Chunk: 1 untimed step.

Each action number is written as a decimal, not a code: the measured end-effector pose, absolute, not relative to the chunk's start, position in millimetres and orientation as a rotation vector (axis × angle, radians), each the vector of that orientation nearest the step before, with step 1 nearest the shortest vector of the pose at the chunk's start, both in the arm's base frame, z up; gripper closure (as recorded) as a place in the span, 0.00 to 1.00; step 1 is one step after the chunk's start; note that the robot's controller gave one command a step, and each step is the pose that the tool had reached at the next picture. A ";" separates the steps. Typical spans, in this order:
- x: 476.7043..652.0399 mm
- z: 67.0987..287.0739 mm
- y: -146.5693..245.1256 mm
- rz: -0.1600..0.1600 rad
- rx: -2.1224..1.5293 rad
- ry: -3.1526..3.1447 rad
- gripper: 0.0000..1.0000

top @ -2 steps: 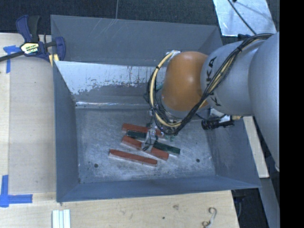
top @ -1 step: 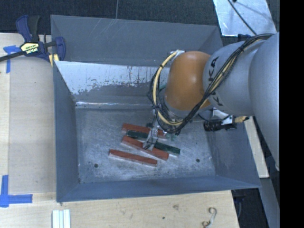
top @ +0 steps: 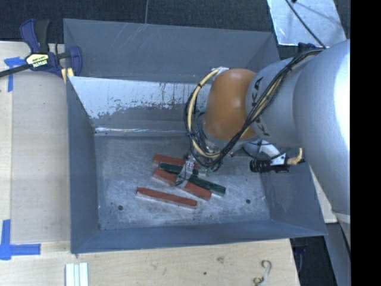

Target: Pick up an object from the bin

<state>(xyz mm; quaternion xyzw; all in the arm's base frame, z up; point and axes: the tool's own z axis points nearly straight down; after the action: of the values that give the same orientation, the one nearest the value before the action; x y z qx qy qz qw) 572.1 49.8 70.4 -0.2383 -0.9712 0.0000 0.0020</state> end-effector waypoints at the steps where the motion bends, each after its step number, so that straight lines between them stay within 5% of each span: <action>1: 572.6 71.2 49.4 0.000 -0.748 -3.049 0.00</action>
Offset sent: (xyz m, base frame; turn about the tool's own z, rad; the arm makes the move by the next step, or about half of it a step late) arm 0.0000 0.0000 0.0000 0.0000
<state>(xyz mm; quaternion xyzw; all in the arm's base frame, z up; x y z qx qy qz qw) 572.6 49.4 71.2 -0.2383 -0.9712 -0.0001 0.0011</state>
